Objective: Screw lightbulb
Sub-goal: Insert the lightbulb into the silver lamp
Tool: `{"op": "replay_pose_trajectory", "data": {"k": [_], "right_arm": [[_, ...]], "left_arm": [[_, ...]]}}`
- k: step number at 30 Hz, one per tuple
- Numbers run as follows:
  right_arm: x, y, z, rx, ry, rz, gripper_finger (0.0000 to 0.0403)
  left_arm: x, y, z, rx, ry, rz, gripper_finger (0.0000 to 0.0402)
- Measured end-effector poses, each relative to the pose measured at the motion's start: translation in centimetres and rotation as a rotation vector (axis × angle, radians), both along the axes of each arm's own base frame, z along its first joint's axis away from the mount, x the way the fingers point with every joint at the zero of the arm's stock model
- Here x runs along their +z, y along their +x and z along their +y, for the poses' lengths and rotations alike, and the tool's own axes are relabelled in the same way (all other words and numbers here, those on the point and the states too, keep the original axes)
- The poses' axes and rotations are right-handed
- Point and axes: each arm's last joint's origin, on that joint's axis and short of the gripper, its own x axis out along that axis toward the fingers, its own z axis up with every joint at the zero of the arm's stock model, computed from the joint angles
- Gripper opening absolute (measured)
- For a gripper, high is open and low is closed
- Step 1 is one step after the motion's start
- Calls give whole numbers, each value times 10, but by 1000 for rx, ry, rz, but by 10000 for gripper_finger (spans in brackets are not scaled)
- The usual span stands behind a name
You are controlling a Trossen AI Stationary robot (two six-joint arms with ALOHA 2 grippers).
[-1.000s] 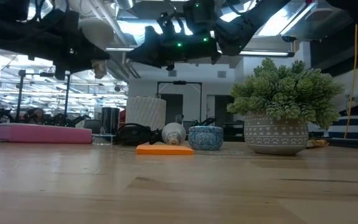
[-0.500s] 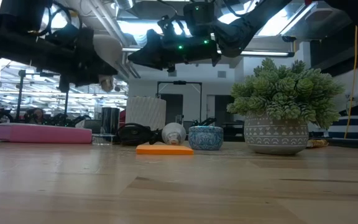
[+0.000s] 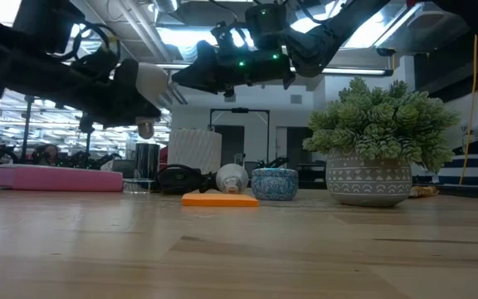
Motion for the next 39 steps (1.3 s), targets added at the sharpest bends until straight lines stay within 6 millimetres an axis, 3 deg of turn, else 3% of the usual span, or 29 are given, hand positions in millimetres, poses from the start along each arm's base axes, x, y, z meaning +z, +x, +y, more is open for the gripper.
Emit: {"op": "replay_pose_trajectory", "data": {"k": [7, 21, 32, 39], "right_arm": [[0, 0, 0, 2, -2, -1, 143], [0, 0, 0, 2, -10, 1, 143], [0, -1, -4, 4, -24, 3, 143], [0, -1, -5, 8, -24, 3, 143]], "left_arm": [[-2, 11, 2, 8, 33, 65, 150], [-1, 12, 1, 1, 34, 65, 150], [14, 4, -17, 72, 37, -46, 150], [10, 1, -30, 69, -46, -114, 150]]}}
